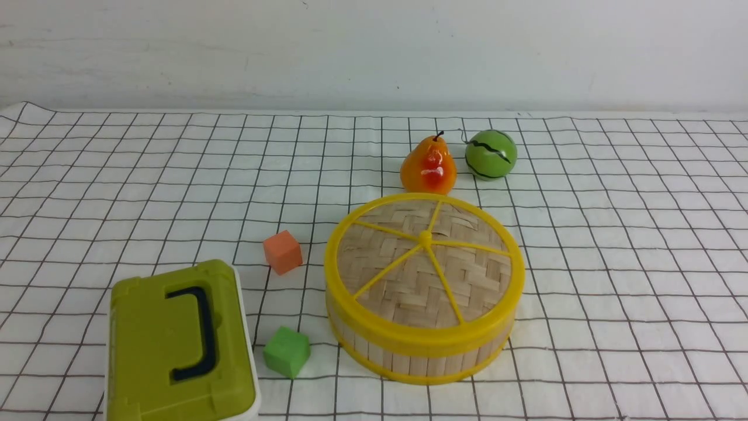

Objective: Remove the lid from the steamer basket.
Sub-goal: Use the right arm to lift the lid of the steamer

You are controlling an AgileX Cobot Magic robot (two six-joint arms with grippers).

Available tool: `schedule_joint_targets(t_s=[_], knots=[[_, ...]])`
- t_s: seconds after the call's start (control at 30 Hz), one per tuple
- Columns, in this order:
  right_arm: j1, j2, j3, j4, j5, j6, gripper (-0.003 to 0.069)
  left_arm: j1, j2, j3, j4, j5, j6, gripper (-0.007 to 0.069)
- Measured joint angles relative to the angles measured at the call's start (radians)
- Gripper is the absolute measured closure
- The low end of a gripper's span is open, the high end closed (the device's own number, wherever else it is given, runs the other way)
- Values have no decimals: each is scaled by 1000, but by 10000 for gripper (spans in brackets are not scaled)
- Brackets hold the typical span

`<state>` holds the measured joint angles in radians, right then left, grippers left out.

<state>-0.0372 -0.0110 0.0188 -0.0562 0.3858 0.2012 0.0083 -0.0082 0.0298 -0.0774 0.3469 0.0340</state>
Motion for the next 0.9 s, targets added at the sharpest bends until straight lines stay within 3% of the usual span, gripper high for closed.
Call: schedule_joint_targets(t_s=[0.9], knots=[[0, 0, 0, -2, 0, 0, 419, 0, 0, 0, -56, 0, 0, 386]])
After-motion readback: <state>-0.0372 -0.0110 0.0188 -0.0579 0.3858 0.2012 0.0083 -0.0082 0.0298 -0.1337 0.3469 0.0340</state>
